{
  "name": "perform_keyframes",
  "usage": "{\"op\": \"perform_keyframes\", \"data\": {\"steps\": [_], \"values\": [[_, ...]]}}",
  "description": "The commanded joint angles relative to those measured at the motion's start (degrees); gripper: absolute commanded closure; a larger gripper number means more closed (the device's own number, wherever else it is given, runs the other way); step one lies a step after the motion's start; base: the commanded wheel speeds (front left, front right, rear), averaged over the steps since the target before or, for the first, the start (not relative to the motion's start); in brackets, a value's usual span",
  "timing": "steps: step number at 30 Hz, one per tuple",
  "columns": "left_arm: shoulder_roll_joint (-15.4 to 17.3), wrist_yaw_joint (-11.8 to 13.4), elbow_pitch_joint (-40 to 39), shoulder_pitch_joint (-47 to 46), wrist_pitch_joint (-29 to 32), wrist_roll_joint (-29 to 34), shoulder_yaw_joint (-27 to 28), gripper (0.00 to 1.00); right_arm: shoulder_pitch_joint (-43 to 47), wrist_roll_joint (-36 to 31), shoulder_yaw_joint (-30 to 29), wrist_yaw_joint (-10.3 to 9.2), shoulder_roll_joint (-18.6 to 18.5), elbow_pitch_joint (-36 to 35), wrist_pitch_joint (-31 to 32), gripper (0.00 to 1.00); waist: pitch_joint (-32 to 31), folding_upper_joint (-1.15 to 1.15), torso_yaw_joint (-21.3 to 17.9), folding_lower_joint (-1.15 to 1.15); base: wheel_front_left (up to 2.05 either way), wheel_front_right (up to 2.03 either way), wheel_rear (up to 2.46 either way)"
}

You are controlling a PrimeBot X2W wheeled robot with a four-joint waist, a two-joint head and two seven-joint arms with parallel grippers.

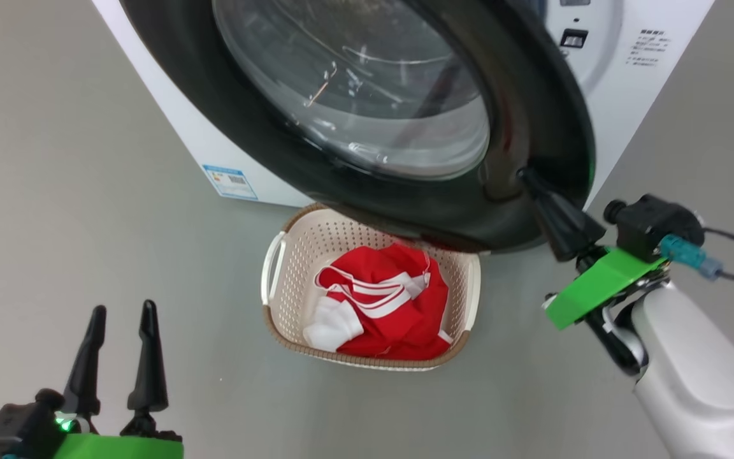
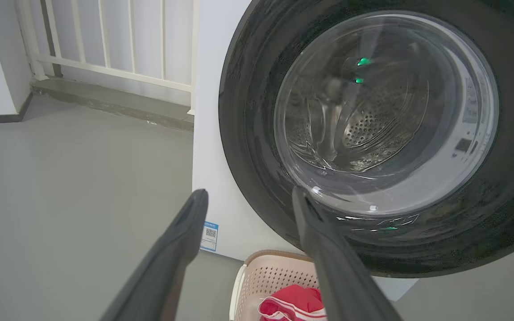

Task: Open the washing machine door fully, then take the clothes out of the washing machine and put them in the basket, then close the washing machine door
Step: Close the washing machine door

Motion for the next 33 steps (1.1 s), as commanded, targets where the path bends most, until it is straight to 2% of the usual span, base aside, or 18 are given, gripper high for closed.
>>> {"op": "perform_keyframes", "data": {"steps": [1,18,27,33], "values": [[1.3,-0.2,-1.4,-2.1,-0.5,0.4,1.4,0.0,-1.7,0.0,-0.3,0.07,-0.6,-0.8,-0.3,1.0,1.4,0.0,0.6,0.0,0.0,0.0,0.0],[1.6,-0.2,-2.3,-5.5,-0.5,-0.1,0.4,0.0,-13.0,-0.7,-6.3,0.07,-4.4,1.5,-0.3,1.0,8.8,0.0,2.6,0.0,0.0,0.0,0.0],[1.4,-0.2,-2.0,-6.5,-0.5,-0.1,0.0,0.0,-18.1,-0.8,-7.3,0.07,-6.1,4.2,-0.3,1.0,9.9,0.0,3.1,0.0,0.0,0.0,0.0],[1.4,-0.2,-1.5,-6.8,-0.5,-0.1,-0.1,0.0,-20.2,-1.1,-9.2,0.07,-5.8,7.8,-0.3,1.0,9.3,0.0,3.1,0.0,0.0,0.0,0.0]]}}
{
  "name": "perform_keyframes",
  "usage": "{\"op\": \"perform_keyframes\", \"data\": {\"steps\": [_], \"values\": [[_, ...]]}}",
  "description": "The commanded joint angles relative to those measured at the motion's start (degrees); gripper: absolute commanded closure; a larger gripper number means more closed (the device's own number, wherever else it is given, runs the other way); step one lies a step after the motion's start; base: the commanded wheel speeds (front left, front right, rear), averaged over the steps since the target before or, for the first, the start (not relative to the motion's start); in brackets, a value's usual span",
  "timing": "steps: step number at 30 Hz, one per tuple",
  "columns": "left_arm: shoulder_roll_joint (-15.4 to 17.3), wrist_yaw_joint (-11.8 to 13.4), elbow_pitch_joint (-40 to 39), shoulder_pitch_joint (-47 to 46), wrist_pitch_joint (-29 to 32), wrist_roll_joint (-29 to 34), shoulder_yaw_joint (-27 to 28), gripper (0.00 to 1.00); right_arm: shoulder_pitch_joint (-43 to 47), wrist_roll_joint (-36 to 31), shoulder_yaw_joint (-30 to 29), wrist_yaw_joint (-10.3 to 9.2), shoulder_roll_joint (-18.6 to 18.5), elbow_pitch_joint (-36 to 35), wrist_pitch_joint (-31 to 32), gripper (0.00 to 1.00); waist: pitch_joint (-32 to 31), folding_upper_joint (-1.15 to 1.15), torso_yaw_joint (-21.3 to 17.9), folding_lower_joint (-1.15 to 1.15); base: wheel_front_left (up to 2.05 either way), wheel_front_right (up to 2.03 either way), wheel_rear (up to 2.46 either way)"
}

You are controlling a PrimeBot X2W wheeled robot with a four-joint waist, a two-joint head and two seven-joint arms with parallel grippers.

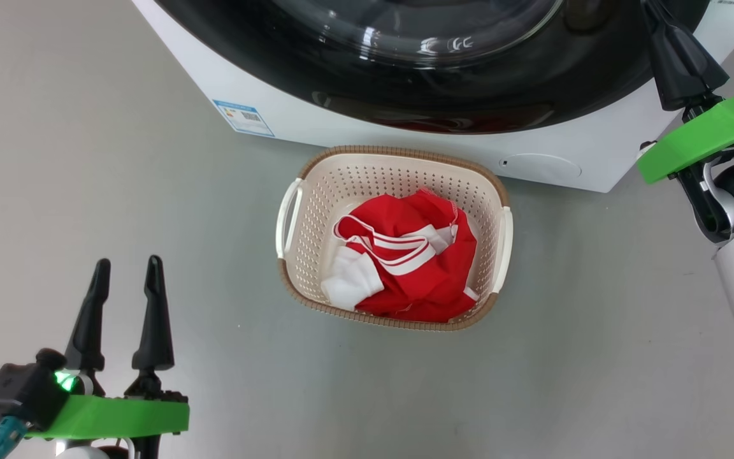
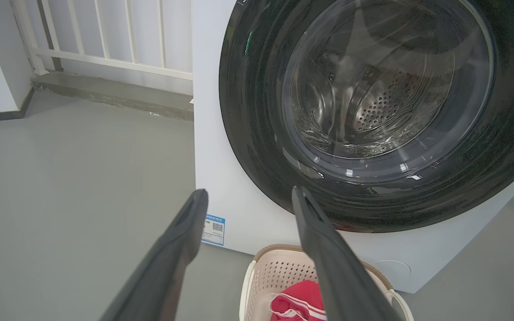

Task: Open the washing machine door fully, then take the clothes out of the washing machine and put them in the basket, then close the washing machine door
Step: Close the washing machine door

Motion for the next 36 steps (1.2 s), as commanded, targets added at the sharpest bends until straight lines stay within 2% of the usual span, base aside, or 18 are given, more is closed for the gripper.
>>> {"op": "perform_keyframes", "data": {"steps": [1,19,21,22,24,25,26,36], "values": [[1.4,-0.2,-0.9,-1.1,-0.5,0.0,1.9,0.0,-1.6,-0.3,-1.1,-0.48,-0.5,0.0,-0.3,1.0,-0.5,0.0,-0.1,0.0,0.0,0.0,0.0],[1.8,-0.2,-0.3,-0.4,-0.5,0.1,1.7,0.0,0.7,0.5,0.0,-0.48,1.0,1.8,-0.3,1.0,-3.2,0.0,-1.0,0.0,0.0,0.0,0.0],[1.9,-0.2,-0.1,-0.2,-0.5,0.1,1.7,0.0,1.4,1.0,-0.1,-0.48,1.3,1.3,-0.3,0.81,-3.7,0.0,-1.3,0.0,0.0,0.0,0.0],[1.9,-0.2,-0.1,-0.2,-0.5,0.2,1.7,0.0,1.8,1.2,-0.2,-0.48,1.5,1.0,-0.3,0.65,-4.1,0.0,-1.5,0.0,0.0,0.0,0.0],[2.1,-0.2,0.1,0.0,-0.5,0.2,1.7,0.0,2.6,1.3,-0.3,-0.48,1.8,0.2,-0.3,0.45,-4.7,0.0,-1.9,0.0,0.0,0.0,0.0],[2.2,-0.2,0.1,0.1,-0.5,0.2,1.7,0.0,3.1,1.4,-0.2,-0.48,2.0,-0.3,-0.3,0.2,-5.0,0.0,-2.1,0.0,0.0,0.0,0.0],[2.2,-0.2,0.2,0.2,-0.5,0.3,1.7,0.0,3.6,1.4,-0.2,-0.48,2.1,-0.7,-0.3,0.0,-5.3,0.0,-2.3,0.0,0.0,0.0,0.0],[3.0,-0.2,0.9,0.8,-0.5,0.2,1.2,0.0,9.1,2.4,0.3,-0.48,3.6,-4.4,-0.3,0.0,-8.6,0.0,-5.1,0.0,0.0,0.0,0.0]]}}
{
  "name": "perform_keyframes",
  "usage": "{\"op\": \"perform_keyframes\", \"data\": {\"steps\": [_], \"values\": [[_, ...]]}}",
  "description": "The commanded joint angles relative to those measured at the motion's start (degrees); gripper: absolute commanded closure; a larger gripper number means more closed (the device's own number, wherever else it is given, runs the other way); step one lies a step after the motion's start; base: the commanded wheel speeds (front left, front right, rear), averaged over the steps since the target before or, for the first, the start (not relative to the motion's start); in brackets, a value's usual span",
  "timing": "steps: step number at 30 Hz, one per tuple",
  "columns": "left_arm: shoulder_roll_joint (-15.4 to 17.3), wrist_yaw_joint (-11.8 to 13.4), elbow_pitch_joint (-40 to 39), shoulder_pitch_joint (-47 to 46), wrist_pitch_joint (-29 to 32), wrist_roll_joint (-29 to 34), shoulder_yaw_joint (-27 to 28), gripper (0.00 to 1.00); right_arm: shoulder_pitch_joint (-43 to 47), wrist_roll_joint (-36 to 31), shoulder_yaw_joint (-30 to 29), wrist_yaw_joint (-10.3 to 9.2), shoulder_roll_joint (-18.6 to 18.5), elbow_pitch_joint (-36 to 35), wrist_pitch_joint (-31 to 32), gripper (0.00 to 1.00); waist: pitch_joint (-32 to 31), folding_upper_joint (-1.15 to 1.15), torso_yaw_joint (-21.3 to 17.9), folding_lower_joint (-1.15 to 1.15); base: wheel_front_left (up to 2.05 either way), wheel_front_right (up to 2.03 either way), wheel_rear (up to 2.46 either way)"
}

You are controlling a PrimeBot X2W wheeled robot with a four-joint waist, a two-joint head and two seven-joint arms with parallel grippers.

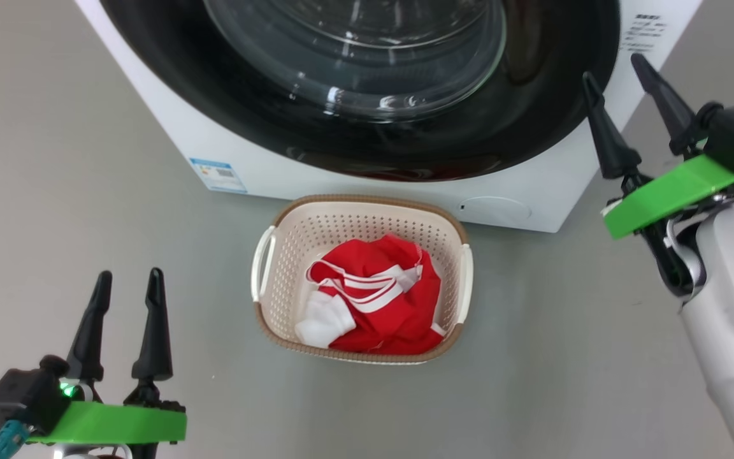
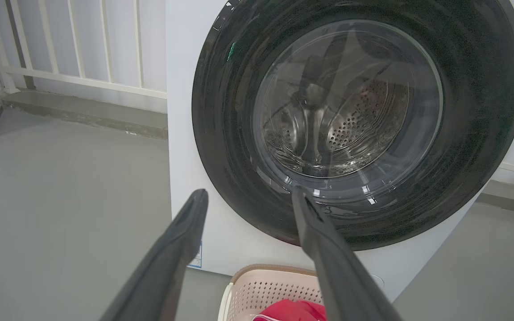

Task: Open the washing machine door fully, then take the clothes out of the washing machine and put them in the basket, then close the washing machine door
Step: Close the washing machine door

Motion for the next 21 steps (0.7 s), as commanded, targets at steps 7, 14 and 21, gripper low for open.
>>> {"op": "perform_keyframes", "data": {"steps": [7,14,21], "values": [[2.3,-0.2,-1.0,0.9,-0.5,0.4,2.0,0.0,5.8,1.9,0.5,-0.15,1.7,-4.8,-0.3,0.0,-2.8,0.0,-3.5,0.0,0.0,0.0,0.0],[2.5,-0.2,-1.0,1.2,-0.5,0.2,2.1,0.0,9.1,1.8,0.2,-0.15,2.1,-7.5,-0.3,0.0,-4.0,0.0,-5.7,0.0,0.0,0.0,0.0],[2.6,-0.1,-0.8,1.6,-0.5,-0.2,1.8,0.0,13.3,1.0,-0.4,-0.15,2.9,-9.4,-0.3,0.0,-5.8,0.0,-7.8,0.0,0.0,0.0,0.0]]}}
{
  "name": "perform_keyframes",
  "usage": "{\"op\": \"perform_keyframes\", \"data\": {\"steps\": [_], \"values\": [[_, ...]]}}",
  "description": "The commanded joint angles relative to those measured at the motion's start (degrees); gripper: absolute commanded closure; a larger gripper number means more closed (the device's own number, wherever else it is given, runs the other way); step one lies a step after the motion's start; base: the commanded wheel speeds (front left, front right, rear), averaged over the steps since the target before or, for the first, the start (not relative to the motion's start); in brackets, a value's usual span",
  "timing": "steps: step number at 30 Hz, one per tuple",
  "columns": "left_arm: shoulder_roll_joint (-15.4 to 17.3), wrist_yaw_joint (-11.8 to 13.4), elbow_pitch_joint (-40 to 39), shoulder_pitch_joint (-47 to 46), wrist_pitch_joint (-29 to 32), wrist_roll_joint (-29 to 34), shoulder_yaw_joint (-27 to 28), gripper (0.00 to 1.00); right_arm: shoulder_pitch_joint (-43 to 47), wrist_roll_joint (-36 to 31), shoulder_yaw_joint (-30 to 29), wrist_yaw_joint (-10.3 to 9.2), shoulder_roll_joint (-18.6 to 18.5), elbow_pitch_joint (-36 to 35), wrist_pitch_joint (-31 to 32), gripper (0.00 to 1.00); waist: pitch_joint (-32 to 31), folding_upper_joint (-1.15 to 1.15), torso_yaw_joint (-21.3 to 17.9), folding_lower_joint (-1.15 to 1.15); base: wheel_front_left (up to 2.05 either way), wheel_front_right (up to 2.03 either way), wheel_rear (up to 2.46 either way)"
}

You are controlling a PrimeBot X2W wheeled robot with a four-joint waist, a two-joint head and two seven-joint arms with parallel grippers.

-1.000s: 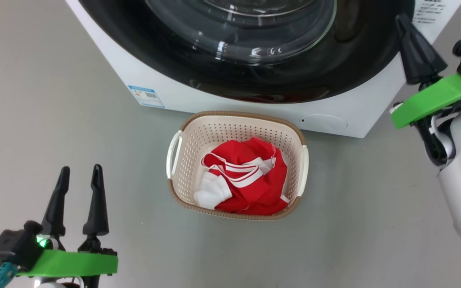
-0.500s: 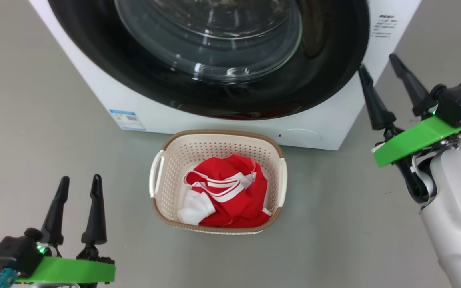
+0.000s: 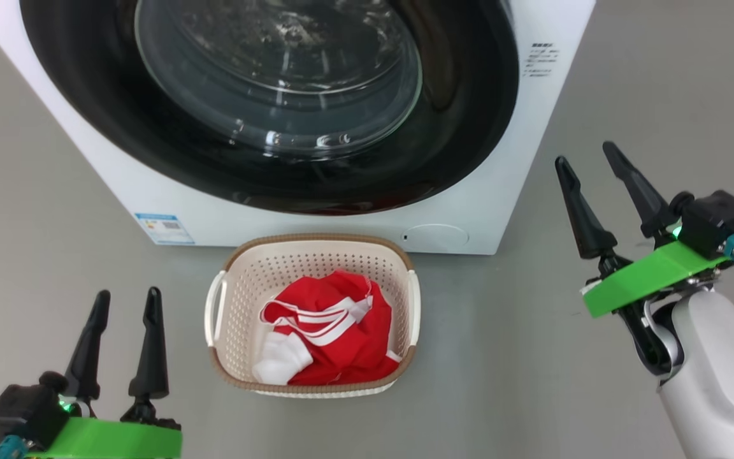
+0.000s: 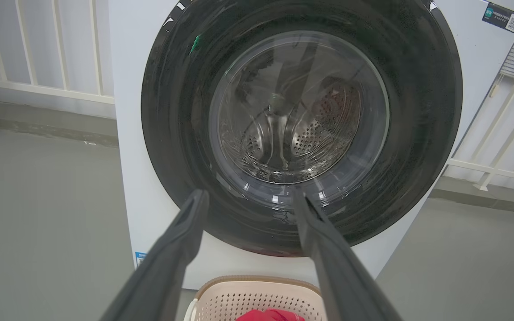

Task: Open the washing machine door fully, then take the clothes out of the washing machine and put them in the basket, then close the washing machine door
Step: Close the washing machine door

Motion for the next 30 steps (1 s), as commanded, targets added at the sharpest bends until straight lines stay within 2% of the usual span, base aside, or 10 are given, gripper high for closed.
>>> {"op": "perform_keyframes", "data": {"steps": [1,12,30], "values": [[1.4,-0.1,-1.0,-0.3,-0.5,-0.3,1.9,0.0,1.2,-0.6,0.5,-0.14,0.5,-1.8,-0.3,0.0,-1.1,0.0,-1.1,0.0,0.0,0.0,0.0],[1.9,-0.1,-1.9,1.5,0.9,-2.3,1.6,0.0,7.4,-1.8,0.5,-0.14,0.9,-3.5,-0.3,0.0,-3.6,0.0,-3.2,0.0,0.0,0.0,0.0],[2.7,0.8,-3.3,4.0,2.1,-2.7,0.9,0.0,16.1,-3.7,-3.0,-0.14,3.6,-5.3,-0.3,0.0,-6.7,0.0,-5.3,0.0,0.0,0.0,0.0]]}}
